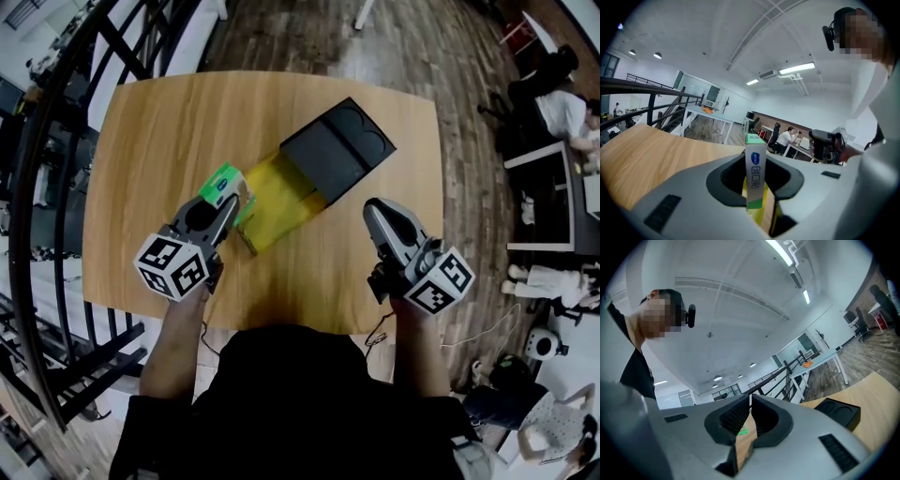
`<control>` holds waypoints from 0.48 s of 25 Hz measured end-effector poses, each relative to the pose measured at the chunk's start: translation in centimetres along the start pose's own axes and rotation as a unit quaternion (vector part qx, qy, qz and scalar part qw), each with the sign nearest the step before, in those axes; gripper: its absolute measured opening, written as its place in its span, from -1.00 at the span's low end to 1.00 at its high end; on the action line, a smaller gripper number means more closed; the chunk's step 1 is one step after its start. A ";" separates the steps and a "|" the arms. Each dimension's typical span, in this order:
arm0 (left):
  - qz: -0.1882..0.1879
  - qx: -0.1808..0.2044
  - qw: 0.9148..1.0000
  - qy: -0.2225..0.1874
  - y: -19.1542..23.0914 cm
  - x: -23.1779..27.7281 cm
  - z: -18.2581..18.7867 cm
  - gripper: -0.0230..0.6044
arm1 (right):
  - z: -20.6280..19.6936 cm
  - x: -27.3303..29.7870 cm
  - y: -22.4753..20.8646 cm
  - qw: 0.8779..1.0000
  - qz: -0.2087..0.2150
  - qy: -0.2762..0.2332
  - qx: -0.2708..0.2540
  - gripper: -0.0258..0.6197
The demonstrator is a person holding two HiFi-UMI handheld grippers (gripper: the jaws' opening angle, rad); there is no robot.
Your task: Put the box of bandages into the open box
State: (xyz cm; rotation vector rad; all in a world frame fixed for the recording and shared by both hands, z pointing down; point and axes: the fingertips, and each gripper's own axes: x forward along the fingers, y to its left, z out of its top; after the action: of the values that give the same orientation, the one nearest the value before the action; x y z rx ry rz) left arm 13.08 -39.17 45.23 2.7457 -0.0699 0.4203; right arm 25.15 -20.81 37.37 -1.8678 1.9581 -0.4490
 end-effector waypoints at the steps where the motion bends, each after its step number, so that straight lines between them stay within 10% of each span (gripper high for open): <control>1: -0.002 -0.002 1.000 0.006 0.0 0.6 -0.4 -0.62 | -0.1 -0.1 -0.4 1.000 -0.003 0.002 0.003 -0.80; 12: -0.030 -0.031 0.995 0.095 0.8 7.0 -7.5 -0.62 | -2.6 0.0 -3.5 0.999 -0.020 0.024 0.035 -0.80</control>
State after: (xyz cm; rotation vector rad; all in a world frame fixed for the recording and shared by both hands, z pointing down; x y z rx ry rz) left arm 17.63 -37.22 54.27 2.6257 0.0473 0.6486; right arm 26.87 -21.09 41.34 -1.8725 1.9130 -0.5730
